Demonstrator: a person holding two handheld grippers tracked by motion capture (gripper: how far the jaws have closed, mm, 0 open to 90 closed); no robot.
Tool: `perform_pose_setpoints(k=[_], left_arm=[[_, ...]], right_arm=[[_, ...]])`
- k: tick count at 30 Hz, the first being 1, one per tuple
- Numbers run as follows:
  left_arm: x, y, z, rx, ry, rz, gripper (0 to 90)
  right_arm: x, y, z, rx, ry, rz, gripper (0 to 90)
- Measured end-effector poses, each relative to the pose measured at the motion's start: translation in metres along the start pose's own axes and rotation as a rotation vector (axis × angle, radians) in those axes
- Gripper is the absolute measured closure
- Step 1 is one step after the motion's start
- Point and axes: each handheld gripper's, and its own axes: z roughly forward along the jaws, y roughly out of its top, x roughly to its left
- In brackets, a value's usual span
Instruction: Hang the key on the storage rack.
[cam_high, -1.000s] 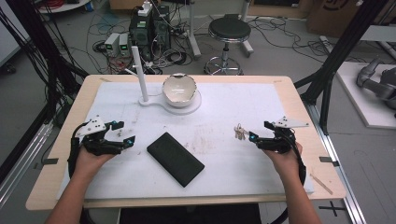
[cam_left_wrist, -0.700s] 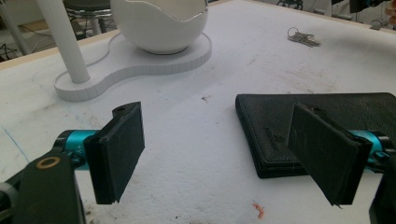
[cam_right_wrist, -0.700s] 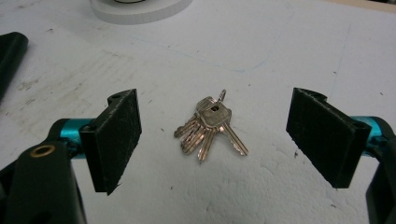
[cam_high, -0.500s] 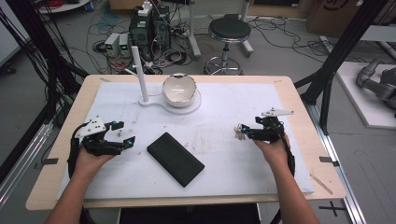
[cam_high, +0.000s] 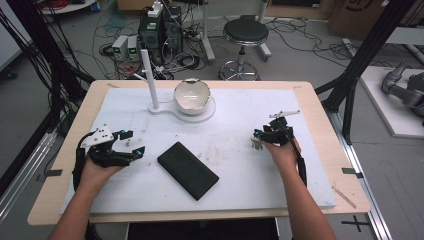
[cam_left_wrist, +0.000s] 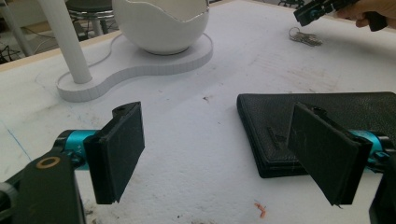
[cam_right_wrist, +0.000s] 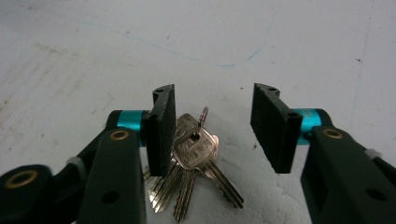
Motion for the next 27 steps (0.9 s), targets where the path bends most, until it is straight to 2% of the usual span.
perform_pose_setpoints(k=[7,8,9,12,15,19,21,25,27], left_arm=[[0.000,-0.001,0.001,0.005,0.002,-0.008,19.3],[0.000,-0.001,0.001,0.007,0.003,-0.007,19.2],[0.001,-0.001,0.000,0.009,0.003,-0.006,19.2],[0.001,-0.001,0.000,0.011,0.003,-0.007,19.2],[0.001,-0.001,0.000,0.013,0.006,-0.006,19.3],[0.001,-0.002,0.001,0.017,0.006,-0.005,19.2],[0.001,-0.002,0.001,0.016,0.004,-0.004,19.2],[0.000,-0.001,0.001,0.017,0.004,-0.004,19.2],[0.000,-0.001,0.001,0.012,0.005,-0.002,19.2]], right_arm=[[0.001,-0.001,0.008,0.026,0.006,0.010,64.9],[0.001,-0.001,0.010,0.035,0.007,0.015,72.1],[0.001,-0.001,0.010,0.035,0.007,0.015,72.1],[0.001,-0.002,0.011,0.043,0.017,0.026,88.3],[0.001,-0.002,0.010,0.039,0.010,0.024,89.6],[0.002,0.001,-0.003,-0.012,0.015,0.014,89.9],[0.002,0.004,-0.011,-0.035,0.031,0.016,89.9],[0.006,0.011,-0.024,-0.067,0.055,-0.012,89.9],[0.015,0.020,-0.038,-0.107,0.088,-0.048,89.9]])
